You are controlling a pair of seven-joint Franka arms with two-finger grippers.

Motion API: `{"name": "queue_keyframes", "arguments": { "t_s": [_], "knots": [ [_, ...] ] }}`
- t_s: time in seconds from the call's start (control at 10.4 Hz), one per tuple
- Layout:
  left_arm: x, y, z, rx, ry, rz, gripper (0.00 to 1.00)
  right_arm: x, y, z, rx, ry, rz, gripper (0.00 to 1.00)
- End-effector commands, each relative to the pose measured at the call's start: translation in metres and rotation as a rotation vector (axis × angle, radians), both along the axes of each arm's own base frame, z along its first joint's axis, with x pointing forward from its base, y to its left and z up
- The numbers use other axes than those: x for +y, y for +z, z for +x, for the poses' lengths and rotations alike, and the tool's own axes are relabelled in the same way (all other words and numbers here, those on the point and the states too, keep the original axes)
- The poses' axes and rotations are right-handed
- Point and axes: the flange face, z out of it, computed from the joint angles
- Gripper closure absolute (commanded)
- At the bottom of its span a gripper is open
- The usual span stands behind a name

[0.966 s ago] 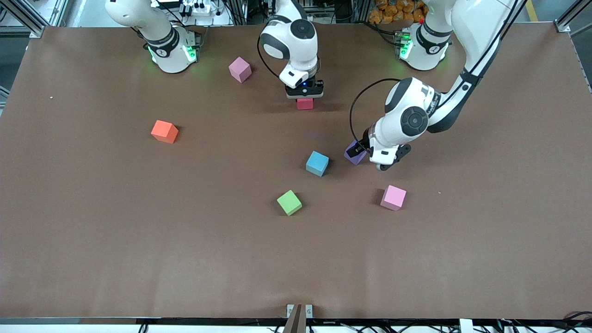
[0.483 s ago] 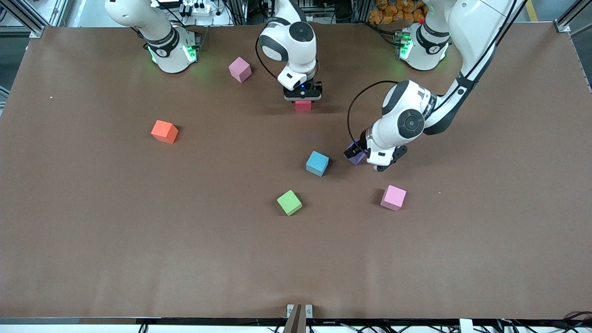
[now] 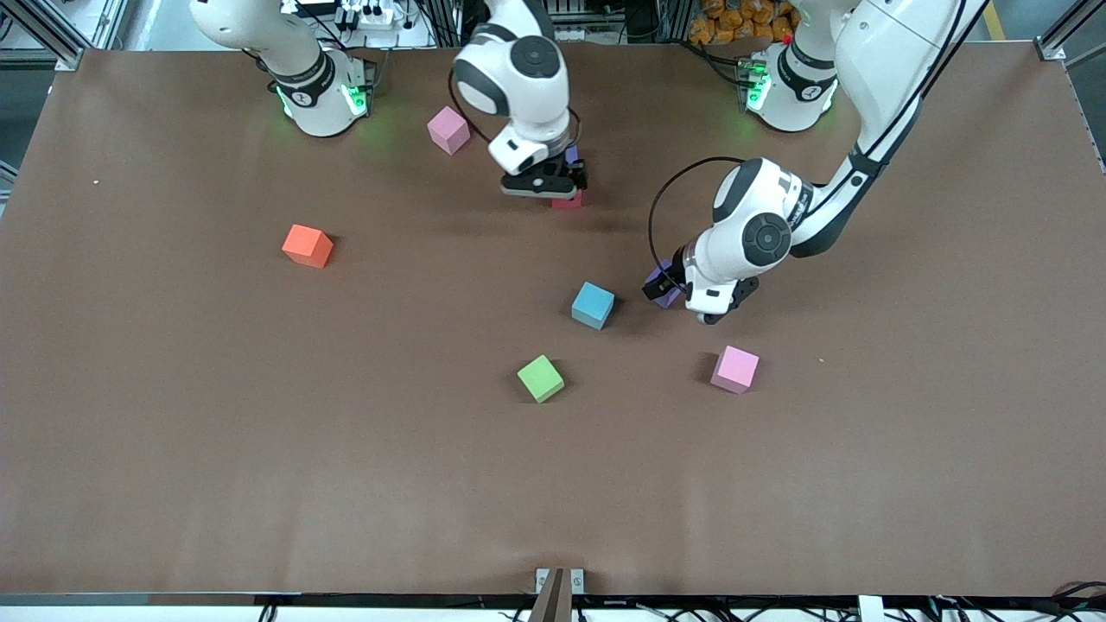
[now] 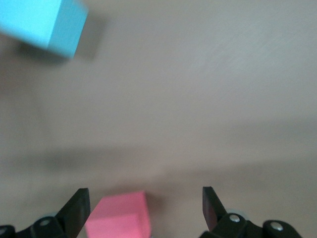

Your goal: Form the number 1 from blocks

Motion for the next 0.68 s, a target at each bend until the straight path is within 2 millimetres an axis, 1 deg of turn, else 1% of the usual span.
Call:
{"name": "queue_keyframes", "arguments": {
  "t_s": [0.0,0.1,0.19,0.29,0.39,0.48,0.58],
  "knots": [
    [0.005,-0.006,0.006,0.002,0.032,0.000,0.00,-0.064,0.021,0.042,-0.001,-0.059,0.013,0.00],
    [0.005,-0.010,0.006,0.009,0.032,0.000,0.00,-0.084,0.025,0.071,-0.015,-0.113,0.025,0.00],
    [0.000,-0.009,0.004,0.009,0.026,-0.001,0.00,-0.108,0.032,0.104,-0.035,-0.173,0.040,0.00],
    [-0.001,-0.008,0.006,0.006,0.033,-0.001,0.01,-0.133,0.041,0.132,-0.054,-0.213,0.052,0.00],
    [-0.002,-0.008,0.005,0.008,0.034,-0.003,0.03,-0.150,0.043,0.155,-0.065,-0.244,0.056,0.00],
    [-0.003,-0.008,0.005,0.007,0.030,-0.002,0.26,-0.158,0.039,0.173,-0.069,-0.261,0.051,0.00],
    [-0.004,-0.007,0.005,0.001,0.020,-0.002,0.71,-0.160,0.035,0.187,-0.075,-0.279,0.052,0.00]
  ]
}}
